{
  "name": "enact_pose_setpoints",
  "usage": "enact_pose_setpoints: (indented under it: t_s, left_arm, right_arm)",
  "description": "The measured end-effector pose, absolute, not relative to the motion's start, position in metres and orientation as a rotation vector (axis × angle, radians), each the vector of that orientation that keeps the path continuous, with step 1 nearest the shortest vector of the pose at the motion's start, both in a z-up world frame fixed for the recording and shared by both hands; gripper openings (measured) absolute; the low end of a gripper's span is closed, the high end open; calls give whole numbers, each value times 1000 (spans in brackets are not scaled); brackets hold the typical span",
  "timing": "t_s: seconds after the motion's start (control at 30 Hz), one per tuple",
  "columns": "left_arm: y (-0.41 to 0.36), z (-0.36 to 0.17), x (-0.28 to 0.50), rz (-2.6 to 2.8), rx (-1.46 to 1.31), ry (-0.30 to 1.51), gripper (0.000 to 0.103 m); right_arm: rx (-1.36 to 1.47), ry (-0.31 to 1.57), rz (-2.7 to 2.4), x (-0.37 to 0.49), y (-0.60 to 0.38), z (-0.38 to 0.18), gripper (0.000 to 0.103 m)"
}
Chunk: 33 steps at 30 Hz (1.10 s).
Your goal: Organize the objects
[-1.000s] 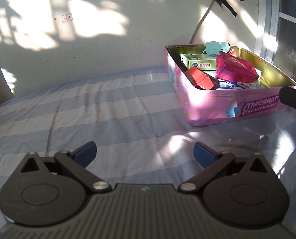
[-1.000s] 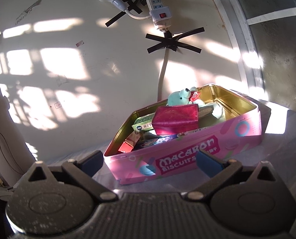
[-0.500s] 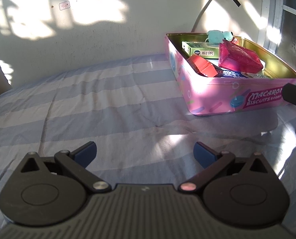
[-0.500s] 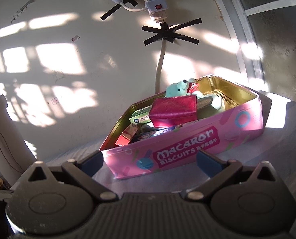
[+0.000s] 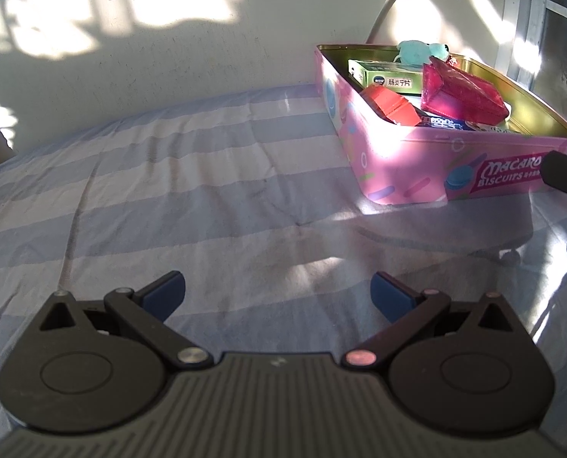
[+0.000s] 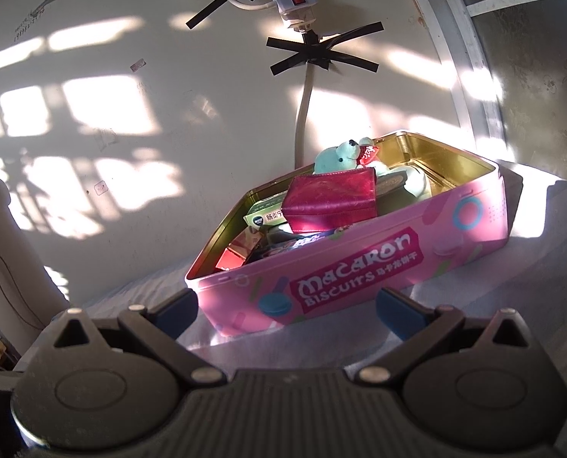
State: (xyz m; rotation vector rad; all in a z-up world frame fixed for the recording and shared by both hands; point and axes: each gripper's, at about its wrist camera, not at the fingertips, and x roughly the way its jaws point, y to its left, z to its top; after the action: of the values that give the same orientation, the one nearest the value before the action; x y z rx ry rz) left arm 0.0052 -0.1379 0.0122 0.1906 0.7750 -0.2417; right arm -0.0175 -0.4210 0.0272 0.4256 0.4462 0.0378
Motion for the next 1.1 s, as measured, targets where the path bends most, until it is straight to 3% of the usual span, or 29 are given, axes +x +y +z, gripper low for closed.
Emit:
enact_pose_setpoints:
  t_s: [1.1]
  left_arm:
    - [-137,5,11,-254,187,799,103]
  right_arm:
    - [417,470,41,-12,-415,21,103]
